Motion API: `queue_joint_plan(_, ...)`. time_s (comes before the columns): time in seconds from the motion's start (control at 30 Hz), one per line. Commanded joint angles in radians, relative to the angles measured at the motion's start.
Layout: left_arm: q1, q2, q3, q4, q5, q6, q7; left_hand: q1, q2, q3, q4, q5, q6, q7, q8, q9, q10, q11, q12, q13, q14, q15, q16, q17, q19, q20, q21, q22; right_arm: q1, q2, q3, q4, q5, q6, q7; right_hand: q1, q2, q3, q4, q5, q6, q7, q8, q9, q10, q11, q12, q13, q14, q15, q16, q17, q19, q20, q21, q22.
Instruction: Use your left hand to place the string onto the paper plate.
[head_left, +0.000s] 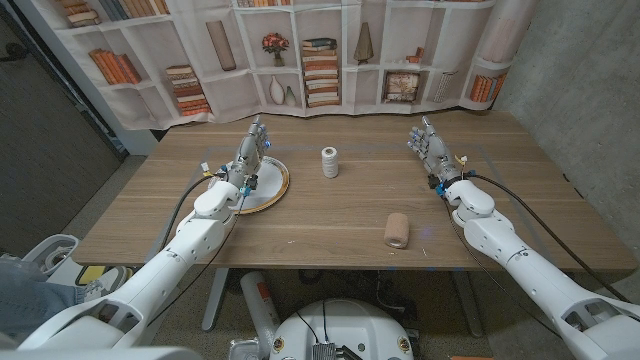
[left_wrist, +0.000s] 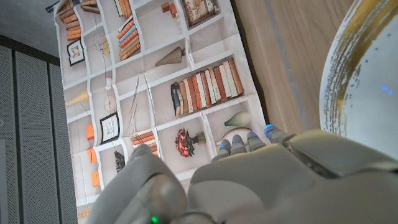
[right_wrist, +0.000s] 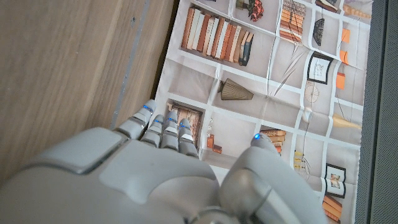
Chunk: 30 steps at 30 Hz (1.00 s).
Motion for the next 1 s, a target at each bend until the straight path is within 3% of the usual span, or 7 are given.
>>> queue_joint_plan(0.03, 0.021, -0.083, -0.101, -0.015, 0.088, 0.061, -0.06, 0.013, 0.002, 0.006, -0.001, 0.008, -0.019, 0.001, 0.008, 0.001, -0.013, 0.0, 0.008, 0.005, -0.055, 0.0, 0.007, 0.002, -0.071, -0.023, 0.004, 0.005, -0.017, -0.001, 0.007, -0.015, 0.0, 0.007, -0.008, 0.007, 0.0, 0.009, -0.001, 0.005, 0.009, 0.0, 0.007, 0.003, 0.01, 0.0, 0.006, 0.005, 0.001, 0.009, 0.004, 0.005, 0.007, -0.008, 0.006, 0.002)
queue_joint_plan(0.37, 0.046, -0.132, -0.161, -0.045, 0.141, 0.081, -0.076, 0.016, 0.005, 0.006, -0.002, 0.011, -0.013, 0.0, 0.009, 0.001, -0.006, 0.001, 0.01, 0.005, -0.047, 0.0, 0.009, 0.002, -0.067, -0.021, 0.006, 0.005, -0.028, 0.0, 0.012, -0.017, 0.005, 0.011, -0.008, 0.008, 0.0, 0.009, -0.002, 0.006, 0.01, 0.0, 0.007, 0.003, 0.009, -0.001, 0.006, 0.005, 0.002, 0.01, 0.004, 0.005, 0.005, -0.004, 0.004, 0.002)
queue_joint_plan(1.0, 0.08, -0.129, -0.179, -0.118, 0.217, 0.079, -0.088, 0.034, 0.019, 0.007, -0.008, 0.02, 0.031, -0.005, 0.021, 0.001, 0.04, -0.001, 0.023, 0.005, -0.008, -0.005, 0.016, 0.001, -0.063, -0.019, 0.007, 0.005, -0.005, 0.005, 0.016, 0.011, 0.012, 0.023, 0.02, 0.011, 0.001, 0.007, -0.005, 0.008, 0.011, -0.001, 0.007, 0.003, 0.008, 0.001, 0.006, 0.005, 0.003, 0.011, 0.004, 0.005, 0.006, -0.003, 0.0, 0.002)
